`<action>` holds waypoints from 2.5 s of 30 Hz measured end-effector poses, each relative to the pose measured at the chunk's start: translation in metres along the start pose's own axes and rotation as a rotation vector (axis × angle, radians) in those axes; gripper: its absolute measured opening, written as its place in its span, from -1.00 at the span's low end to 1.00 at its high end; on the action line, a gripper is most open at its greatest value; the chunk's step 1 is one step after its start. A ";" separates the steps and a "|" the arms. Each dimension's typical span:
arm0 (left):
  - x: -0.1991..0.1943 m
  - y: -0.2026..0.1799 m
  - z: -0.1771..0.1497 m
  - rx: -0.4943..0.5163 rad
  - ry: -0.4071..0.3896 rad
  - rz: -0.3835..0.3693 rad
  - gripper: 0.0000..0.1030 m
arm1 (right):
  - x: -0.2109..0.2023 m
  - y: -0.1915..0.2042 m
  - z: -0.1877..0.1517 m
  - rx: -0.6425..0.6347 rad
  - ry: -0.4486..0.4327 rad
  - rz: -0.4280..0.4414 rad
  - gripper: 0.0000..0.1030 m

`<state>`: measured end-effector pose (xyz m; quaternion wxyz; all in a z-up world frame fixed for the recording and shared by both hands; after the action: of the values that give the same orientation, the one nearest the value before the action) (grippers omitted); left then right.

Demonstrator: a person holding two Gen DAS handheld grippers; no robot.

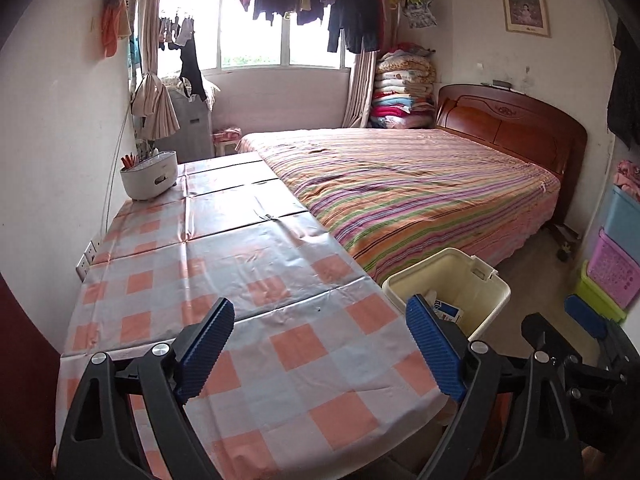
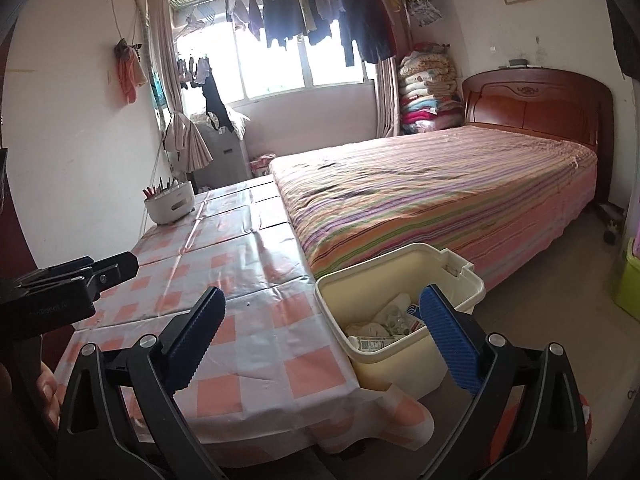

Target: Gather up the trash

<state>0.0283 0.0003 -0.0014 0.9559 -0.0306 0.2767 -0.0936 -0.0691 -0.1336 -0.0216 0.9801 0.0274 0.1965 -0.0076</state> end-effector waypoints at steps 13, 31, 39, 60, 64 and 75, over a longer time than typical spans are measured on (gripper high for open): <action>-0.018 0.028 -0.010 -0.062 -0.008 0.014 0.76 | 0.002 0.013 -0.001 -0.029 0.023 0.033 0.87; -0.018 0.028 -0.009 -0.018 -0.021 0.077 0.82 | 0.022 0.007 -0.014 0.007 0.064 0.041 0.87; -0.006 0.028 -0.011 -0.051 0.007 0.045 0.82 | 0.036 0.001 -0.016 0.013 0.088 0.046 0.87; 0.014 0.019 -0.010 0.004 0.043 0.065 0.82 | 0.068 -0.007 -0.027 0.064 0.144 0.054 0.87; 0.018 0.018 -0.010 0.007 0.052 0.063 0.82 | 0.076 -0.007 -0.032 0.078 0.161 0.065 0.87; 0.026 0.008 -0.012 0.054 0.064 0.076 0.82 | 0.089 -0.012 -0.037 0.088 0.195 0.081 0.87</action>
<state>0.0451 0.0033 -0.0257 0.9498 0.0085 0.3057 -0.0657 -0.0013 -0.1440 -0.0911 0.9537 0.0792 0.2890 0.0262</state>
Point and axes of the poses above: each gripper's, at about its wrist camera, not at the fingertips, and x roughly the way its jaws point, y to its left, z to its top, the point moved 10 cm from there along x, roughly the way its jaws point, and after that the axes turned 6 degrees about -x, right-handed, at the moved point
